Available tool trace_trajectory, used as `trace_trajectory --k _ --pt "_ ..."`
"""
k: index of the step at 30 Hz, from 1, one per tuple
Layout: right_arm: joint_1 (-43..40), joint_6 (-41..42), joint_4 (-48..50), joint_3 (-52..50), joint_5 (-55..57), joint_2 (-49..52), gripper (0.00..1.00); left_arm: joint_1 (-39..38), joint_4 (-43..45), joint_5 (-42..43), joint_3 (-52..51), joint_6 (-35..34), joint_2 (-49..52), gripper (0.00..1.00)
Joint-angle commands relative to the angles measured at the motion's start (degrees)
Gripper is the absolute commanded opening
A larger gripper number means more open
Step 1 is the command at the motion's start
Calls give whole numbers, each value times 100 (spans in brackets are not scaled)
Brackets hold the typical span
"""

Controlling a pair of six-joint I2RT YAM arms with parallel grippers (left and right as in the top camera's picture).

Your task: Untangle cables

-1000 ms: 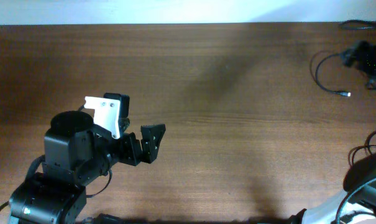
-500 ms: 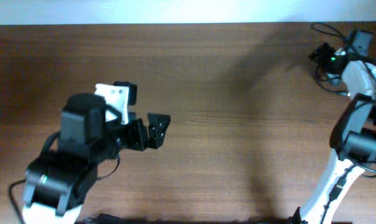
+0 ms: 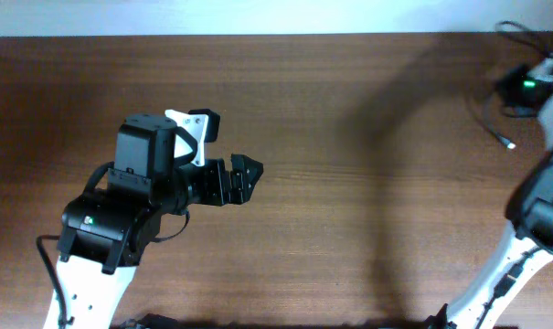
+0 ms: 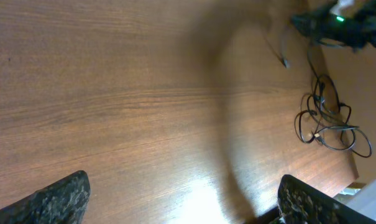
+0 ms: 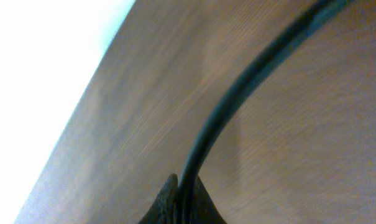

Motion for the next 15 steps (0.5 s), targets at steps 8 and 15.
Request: trace_trajectory --k 8,15 --pt "-2557 -68 -671 468 -2013 -345 6 -20 116 81 31 -11 -83 97" --pt "-2490 -1836 -667 468 -3416 -372 99 -20 208 251 31 -11 -83 97"
